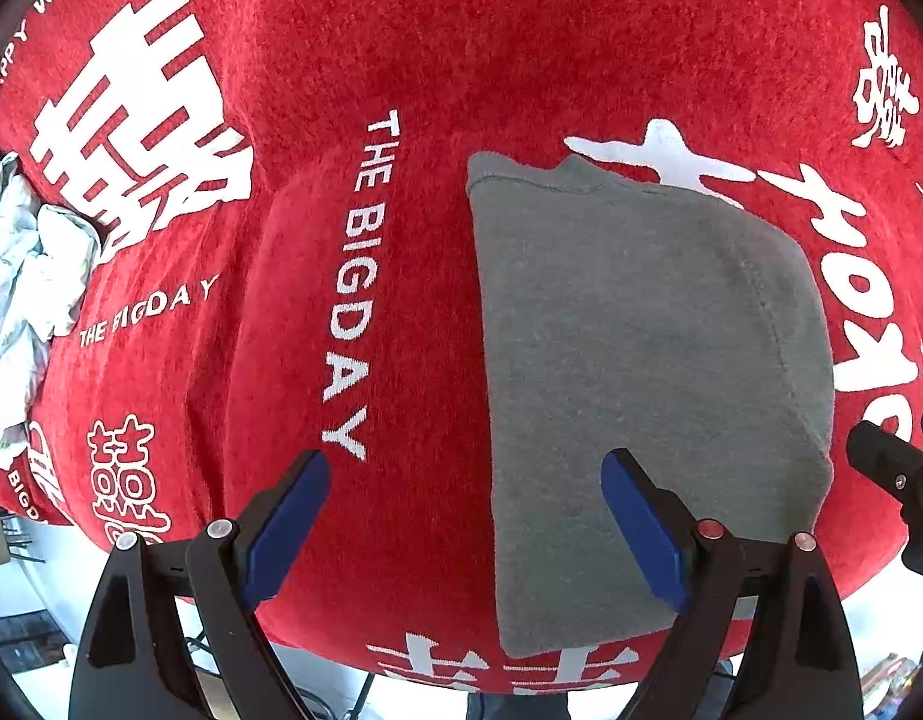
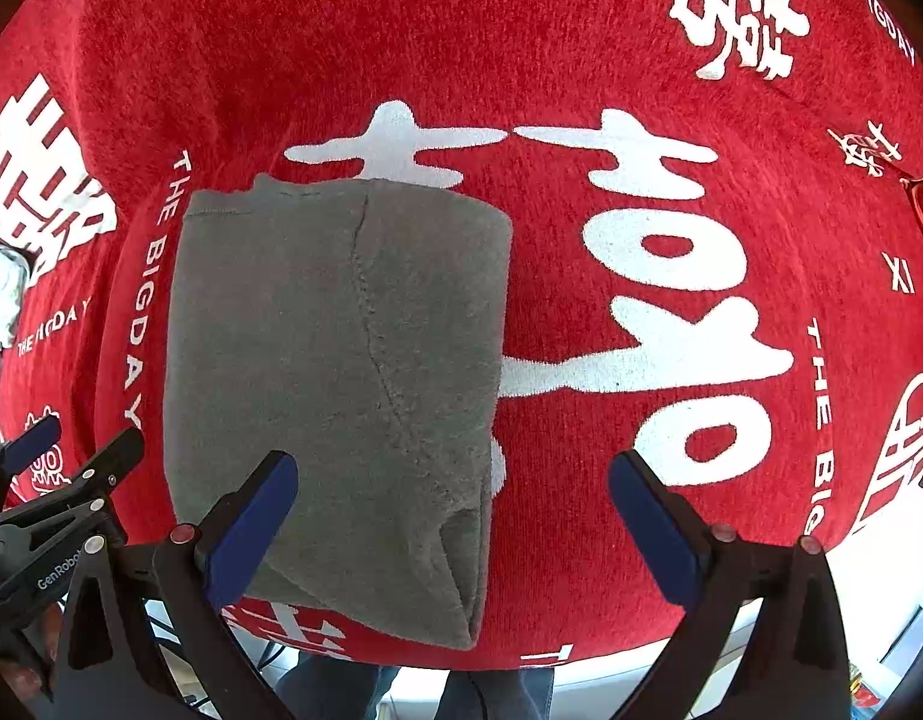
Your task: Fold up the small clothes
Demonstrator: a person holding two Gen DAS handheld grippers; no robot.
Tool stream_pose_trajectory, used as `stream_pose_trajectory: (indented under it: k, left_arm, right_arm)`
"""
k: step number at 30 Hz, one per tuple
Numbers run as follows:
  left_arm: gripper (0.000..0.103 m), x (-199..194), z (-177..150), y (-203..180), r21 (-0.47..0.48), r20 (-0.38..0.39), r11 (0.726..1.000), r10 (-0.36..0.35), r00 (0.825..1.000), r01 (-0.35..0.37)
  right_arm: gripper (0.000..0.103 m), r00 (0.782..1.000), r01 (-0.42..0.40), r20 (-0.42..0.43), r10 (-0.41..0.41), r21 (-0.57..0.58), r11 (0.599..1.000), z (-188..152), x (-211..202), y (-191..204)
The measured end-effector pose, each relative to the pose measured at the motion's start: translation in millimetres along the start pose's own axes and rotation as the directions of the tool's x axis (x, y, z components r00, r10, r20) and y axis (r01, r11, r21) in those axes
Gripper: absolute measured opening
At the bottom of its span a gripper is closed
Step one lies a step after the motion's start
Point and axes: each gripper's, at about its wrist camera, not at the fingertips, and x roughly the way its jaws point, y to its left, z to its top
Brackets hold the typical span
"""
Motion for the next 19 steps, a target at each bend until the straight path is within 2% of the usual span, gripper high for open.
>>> stream_pose_trajectory:
  k: [19]
  left_arm:
    - [0.092, 1.8, 2.8, -0.2, -0.006, 0.007, 1.000, -0.004, 1.000, 0.004]
  right_arm:
    - [0.103, 1.000, 0.003, -0.005, -0.003, -0.003, 1.000, 1.8, 4.5, 0.1]
